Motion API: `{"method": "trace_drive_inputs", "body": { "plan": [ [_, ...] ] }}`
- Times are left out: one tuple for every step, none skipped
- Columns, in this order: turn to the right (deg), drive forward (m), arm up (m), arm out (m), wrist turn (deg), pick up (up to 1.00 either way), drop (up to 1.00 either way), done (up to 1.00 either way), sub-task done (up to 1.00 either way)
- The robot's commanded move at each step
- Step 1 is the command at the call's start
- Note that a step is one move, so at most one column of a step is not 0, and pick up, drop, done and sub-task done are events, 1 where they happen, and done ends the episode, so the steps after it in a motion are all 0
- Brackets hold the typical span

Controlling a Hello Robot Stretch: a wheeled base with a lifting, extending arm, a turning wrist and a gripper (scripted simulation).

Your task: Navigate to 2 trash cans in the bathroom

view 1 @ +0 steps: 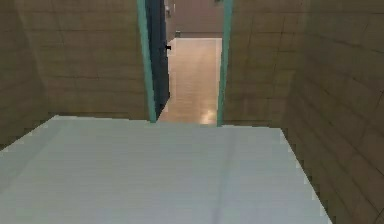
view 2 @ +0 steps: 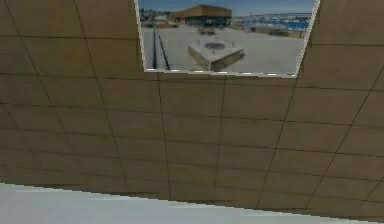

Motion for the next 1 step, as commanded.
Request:
{"method": "trace_drive_inputs", "body": {
  "plan": [
    [0.0, 1.0, 0.0, 0.0, 0.0, 0.0, 0.0, 0.0, 0.0]
  ]
}}
